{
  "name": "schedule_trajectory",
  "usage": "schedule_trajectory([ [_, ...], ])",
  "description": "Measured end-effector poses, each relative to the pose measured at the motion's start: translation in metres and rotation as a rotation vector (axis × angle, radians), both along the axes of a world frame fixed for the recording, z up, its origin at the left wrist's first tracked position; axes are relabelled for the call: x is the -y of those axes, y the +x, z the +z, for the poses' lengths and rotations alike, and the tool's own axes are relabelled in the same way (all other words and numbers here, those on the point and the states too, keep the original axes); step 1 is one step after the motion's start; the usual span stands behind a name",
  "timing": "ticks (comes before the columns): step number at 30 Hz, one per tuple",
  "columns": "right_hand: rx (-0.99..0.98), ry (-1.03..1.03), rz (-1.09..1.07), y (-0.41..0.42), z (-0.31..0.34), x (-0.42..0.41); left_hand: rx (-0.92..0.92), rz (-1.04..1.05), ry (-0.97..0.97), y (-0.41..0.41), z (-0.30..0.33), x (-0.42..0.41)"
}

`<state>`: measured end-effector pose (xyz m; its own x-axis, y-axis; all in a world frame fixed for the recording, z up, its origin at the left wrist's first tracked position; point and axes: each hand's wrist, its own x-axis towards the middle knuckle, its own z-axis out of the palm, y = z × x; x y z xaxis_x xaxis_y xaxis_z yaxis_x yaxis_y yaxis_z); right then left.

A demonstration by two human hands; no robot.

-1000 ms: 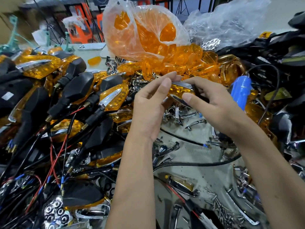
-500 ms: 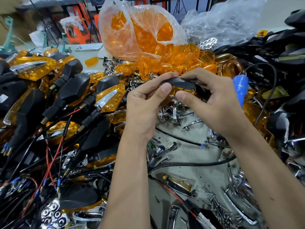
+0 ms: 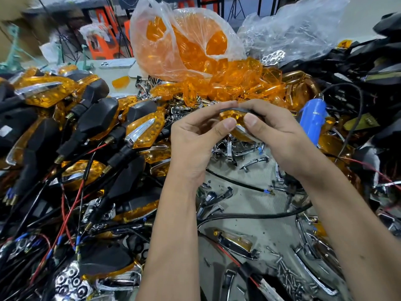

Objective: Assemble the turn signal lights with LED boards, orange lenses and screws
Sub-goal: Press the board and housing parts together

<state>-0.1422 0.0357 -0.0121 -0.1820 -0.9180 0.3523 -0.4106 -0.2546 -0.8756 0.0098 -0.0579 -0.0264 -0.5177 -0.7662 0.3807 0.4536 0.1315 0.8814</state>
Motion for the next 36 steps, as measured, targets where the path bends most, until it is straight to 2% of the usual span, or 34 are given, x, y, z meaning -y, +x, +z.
schedule_trajectory([
  [4, -0.036, 0.015, -0.022, 0.004, 0.000, -0.001, 0.016, 0.025, 0.009, 0.000, 0.000, 0.001],
  [7, -0.018, 0.068, -0.141, 0.008, -0.001, 0.003, 0.041, 0.053, 0.049, -0.008, 0.001, -0.003],
  [11, 0.177, 0.173, -0.283, 0.010, 0.004, 0.008, 0.149, 0.139, 0.031, -0.016, -0.004, -0.006],
  [15, 0.491, 0.270, -0.170, 0.005, 0.012, 0.004, 0.068, -0.043, -0.008, -0.009, -0.004, -0.002],
  [19, 0.556, 0.355, -0.124, 0.007, 0.013, 0.002, 0.040, -0.111, -0.003, -0.005, -0.001, -0.003],
  [22, 0.471, 0.289, -0.173, 0.006, 0.013, 0.003, 0.031, -0.034, 0.044, -0.008, 0.000, -0.007],
  [25, 0.250, 0.104, -0.121, 0.007, 0.012, 0.003, 0.032, 0.089, 0.125, -0.015, 0.000, -0.010],
  [29, 0.006, 0.041, -0.110, 0.002, 0.005, 0.005, 0.038, 0.155, 0.126, -0.019, -0.002, -0.009],
  [33, -0.033, 0.040, -0.172, -0.002, 0.001, 0.008, 0.070, 0.180, 0.154, -0.019, -0.003, -0.009],
  [36, -0.091, 0.023, -0.214, -0.003, 0.002, 0.007, 0.054, 0.134, 0.266, -0.018, -0.003, -0.008],
])
